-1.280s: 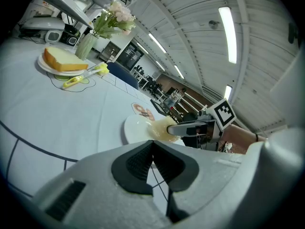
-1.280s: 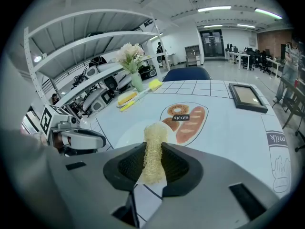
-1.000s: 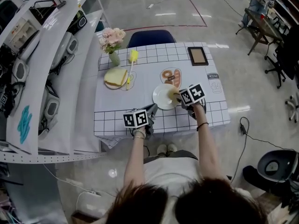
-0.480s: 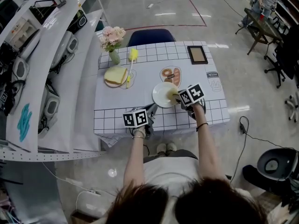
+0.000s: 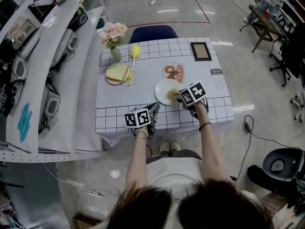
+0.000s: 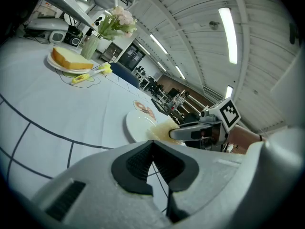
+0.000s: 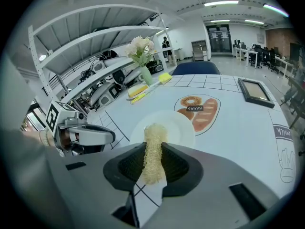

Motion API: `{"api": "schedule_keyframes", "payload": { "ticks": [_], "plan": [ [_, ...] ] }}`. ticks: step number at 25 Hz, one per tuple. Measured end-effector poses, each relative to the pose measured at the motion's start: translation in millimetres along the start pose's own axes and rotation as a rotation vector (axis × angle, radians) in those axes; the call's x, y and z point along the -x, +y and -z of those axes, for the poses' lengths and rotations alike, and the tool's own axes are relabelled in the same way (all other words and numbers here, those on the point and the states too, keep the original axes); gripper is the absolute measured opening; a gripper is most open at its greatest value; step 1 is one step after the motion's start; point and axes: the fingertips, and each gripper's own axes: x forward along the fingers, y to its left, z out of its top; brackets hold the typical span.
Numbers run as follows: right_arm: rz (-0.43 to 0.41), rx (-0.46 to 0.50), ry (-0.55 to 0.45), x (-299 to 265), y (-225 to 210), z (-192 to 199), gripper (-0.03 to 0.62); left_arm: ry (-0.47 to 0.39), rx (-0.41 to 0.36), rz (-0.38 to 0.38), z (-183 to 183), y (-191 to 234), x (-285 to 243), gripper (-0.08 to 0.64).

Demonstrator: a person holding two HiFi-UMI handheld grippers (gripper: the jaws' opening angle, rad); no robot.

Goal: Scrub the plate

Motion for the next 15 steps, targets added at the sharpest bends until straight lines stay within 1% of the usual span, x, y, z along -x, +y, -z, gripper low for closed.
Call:
{"api": "schedule_keyframes", "payload": {
  "ticks": [15],
  "plan": [
    [-0.051, 0.026, 0.018, -10, 21, 0, 0.074, -0.007, 0.01, -0.012, 3, 2, 7, 0.011]
  ]
}}
